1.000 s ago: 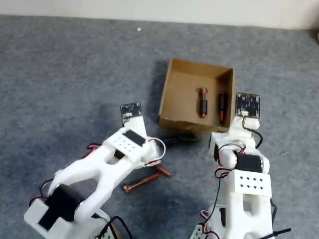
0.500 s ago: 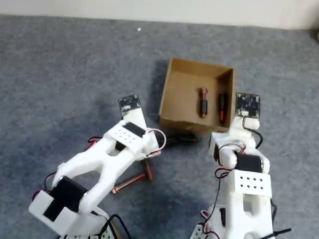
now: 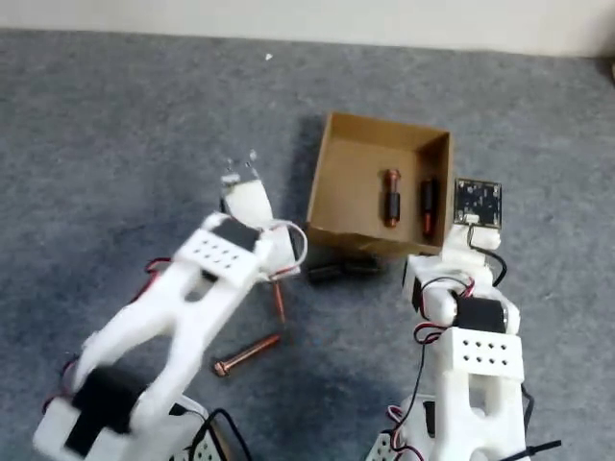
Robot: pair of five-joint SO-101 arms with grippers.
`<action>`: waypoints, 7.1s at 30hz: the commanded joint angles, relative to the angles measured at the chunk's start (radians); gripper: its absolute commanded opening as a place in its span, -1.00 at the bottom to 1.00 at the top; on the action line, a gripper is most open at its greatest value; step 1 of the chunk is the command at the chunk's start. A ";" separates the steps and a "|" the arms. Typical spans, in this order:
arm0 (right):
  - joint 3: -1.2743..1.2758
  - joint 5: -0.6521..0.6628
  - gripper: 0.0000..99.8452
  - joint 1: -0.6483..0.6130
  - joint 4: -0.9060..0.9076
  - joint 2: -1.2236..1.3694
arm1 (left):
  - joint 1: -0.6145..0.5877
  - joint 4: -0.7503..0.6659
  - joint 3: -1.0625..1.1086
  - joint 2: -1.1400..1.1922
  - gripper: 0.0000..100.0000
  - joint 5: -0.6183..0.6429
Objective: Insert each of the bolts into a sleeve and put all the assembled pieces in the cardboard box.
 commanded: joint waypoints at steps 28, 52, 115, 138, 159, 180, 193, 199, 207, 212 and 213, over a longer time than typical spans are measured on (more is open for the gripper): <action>0.318 0.141 -0.99 -0.306 -0.025 -0.754 | -0.016 -0.195 0.332 -1.024 -0.99 -0.167; 0.418 0.218 -0.99 -0.625 -0.022 -0.915 | 0.101 -0.697 0.840 -1.466 -0.99 -0.161; 0.272 0.219 -0.99 -0.602 -0.090 -0.915 | 0.226 -0.239 0.854 -1.552 -0.66 -0.258; 0.456 0.216 -0.99 -0.407 -0.283 -0.915 | 0.219 0.017 0.648 -1.555 -0.66 -0.259; 0.484 0.216 -0.99 -0.380 -0.309 -0.915 | -0.367 0.017 0.843 -1.555 -0.66 -0.559; 0.386 0.221 -0.99 -0.289 -0.306 -0.777 | -0.427 0.018 1.010 -1.552 -0.67 -0.626; -0.206 0.218 -0.99 -0.176 -0.311 0.088 | -0.421 0.034 1.010 -1.552 -0.91 -0.626; -0.446 0.218 -0.99 -0.134 -0.312 0.429 | -0.420 0.034 1.010 -1.552 -0.91 -0.626; -0.765 0.216 -0.99 -0.117 -0.312 0.832 | -0.420 0.034 1.010 -1.552 -0.91 -0.626; -0.900 0.193 -0.99 -0.079 -0.308 1.000 | -0.420 0.034 1.010 -1.552 -0.91 -0.626; -0.917 0.157 -0.99 -0.070 -0.306 1.021 | -0.420 0.034 1.010 -1.552 -0.91 -0.628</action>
